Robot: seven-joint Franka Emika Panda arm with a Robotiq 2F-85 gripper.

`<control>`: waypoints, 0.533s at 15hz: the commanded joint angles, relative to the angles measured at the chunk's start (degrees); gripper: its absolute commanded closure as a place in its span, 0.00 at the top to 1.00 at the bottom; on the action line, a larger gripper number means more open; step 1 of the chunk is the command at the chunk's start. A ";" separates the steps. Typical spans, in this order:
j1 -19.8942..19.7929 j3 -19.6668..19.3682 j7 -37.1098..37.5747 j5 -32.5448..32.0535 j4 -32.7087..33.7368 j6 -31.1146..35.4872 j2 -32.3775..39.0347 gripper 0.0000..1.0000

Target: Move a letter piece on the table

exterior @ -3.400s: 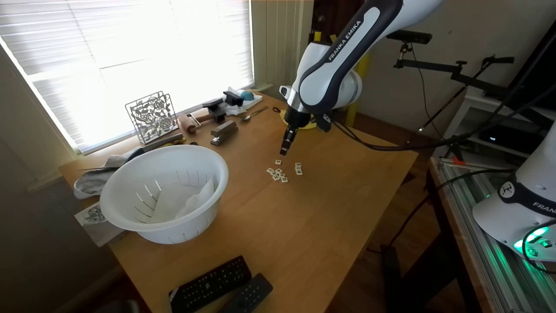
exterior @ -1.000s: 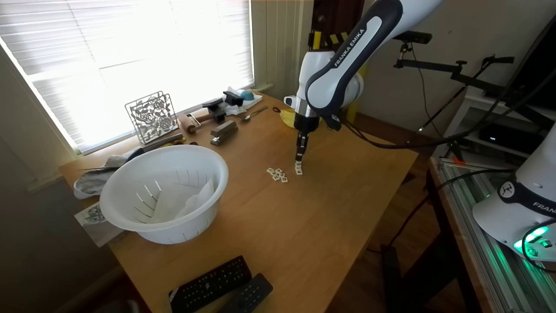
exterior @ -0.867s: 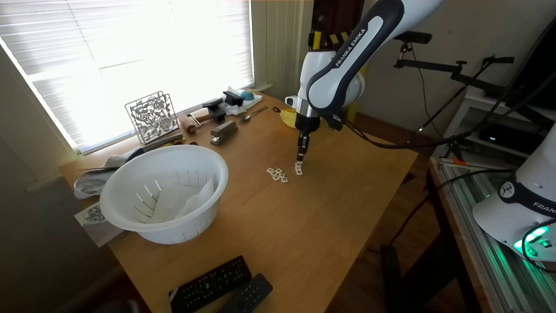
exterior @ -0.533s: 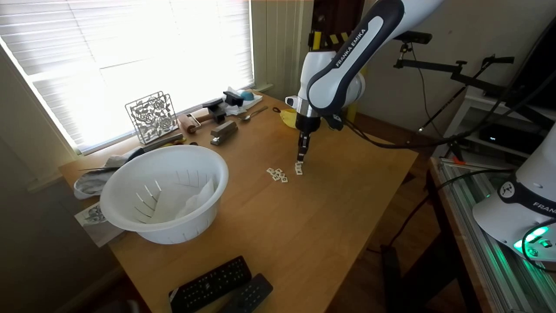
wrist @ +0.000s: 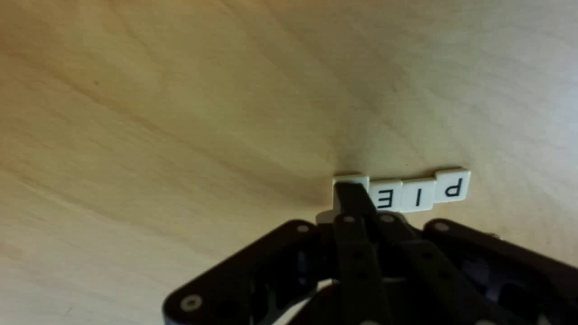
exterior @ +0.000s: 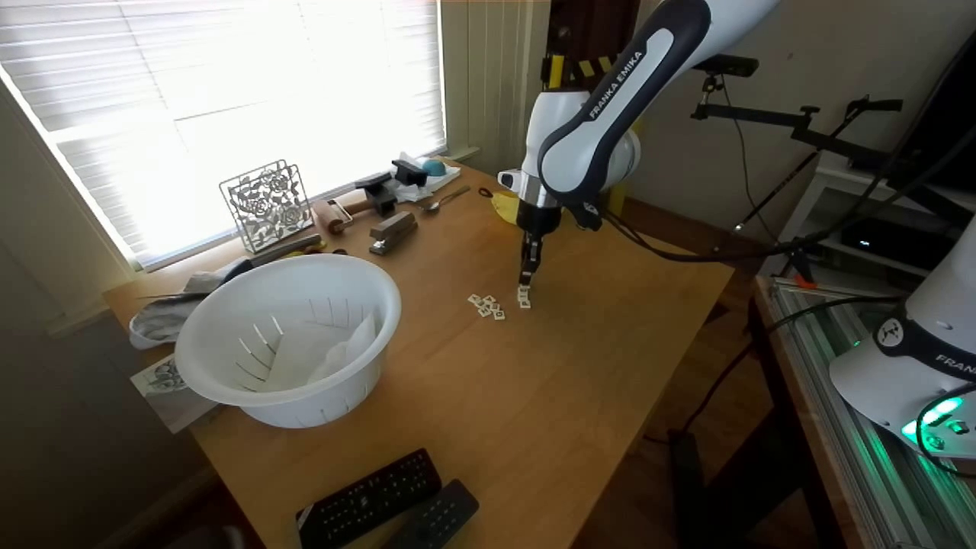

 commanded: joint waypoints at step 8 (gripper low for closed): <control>-0.64 0.99 -2.42 0.90 -0.85 2.05 0.71 0.00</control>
